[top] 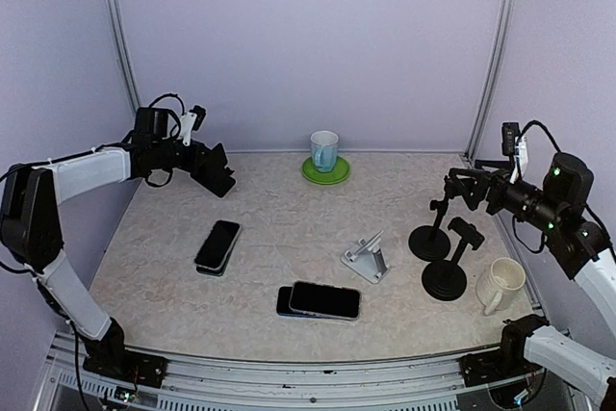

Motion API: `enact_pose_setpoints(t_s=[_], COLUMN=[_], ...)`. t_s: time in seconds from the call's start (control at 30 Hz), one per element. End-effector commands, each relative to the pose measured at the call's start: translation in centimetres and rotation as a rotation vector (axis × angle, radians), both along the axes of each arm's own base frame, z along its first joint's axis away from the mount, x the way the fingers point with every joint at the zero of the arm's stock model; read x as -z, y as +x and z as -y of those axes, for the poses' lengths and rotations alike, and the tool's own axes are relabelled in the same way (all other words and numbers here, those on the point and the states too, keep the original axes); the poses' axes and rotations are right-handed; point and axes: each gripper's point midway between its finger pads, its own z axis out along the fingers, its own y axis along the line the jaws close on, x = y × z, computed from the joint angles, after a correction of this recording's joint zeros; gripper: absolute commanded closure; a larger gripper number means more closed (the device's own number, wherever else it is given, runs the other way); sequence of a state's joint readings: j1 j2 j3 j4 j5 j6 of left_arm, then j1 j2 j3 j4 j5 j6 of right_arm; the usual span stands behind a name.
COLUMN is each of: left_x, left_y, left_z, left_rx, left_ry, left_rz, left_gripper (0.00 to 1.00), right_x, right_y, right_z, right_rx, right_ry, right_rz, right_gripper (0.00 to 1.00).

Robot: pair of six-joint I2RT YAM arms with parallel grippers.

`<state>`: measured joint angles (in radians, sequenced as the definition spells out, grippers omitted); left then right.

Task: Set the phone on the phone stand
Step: Place the phone stand at the corner of the board.

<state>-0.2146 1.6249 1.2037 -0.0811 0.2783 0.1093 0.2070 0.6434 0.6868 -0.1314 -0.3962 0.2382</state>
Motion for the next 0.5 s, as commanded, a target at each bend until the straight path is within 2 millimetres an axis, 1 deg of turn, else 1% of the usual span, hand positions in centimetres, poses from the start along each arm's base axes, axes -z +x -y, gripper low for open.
enact_pose_setpoints(t_s=[0.0, 0.03, 0.17, 0.33, 0.47], left_x=[-0.4, -0.1, 1.1, 0.6, 0.7], left_y=[1.7, 1.8, 2.0, 3.0, 3.0], left_z=[-0.9, -1.1, -0.8, -1.3, -1.4], left_rx=[0.046, 0.061, 0.176, 0.251, 0.353], left_ry=[0.039, 0.047, 0.093, 0.074, 0.091], left_rz=[0.045, 0.040, 0.047, 0.061, 0.047], left_gripper=[1.00, 1.00, 1.00, 1.00, 1.00], right_x=[-0.4, -0.4, -0.2, 0.1, 0.2], right_y=[-0.3, -0.3, -0.2, -0.2, -0.1], right_z=[0.0, -0.1, -0.2, -0.3, -0.3], right_rx=[-0.013, -0.015, -0.020, -0.027, -0.025], right_ry=[0.023, 0.024, 0.031, 0.034, 0.033], right_rz=[0.026, 0.025, 0.021, 0.015, 0.010], right_gripper=[0.00, 0.00, 0.00, 0.00, 0.00])
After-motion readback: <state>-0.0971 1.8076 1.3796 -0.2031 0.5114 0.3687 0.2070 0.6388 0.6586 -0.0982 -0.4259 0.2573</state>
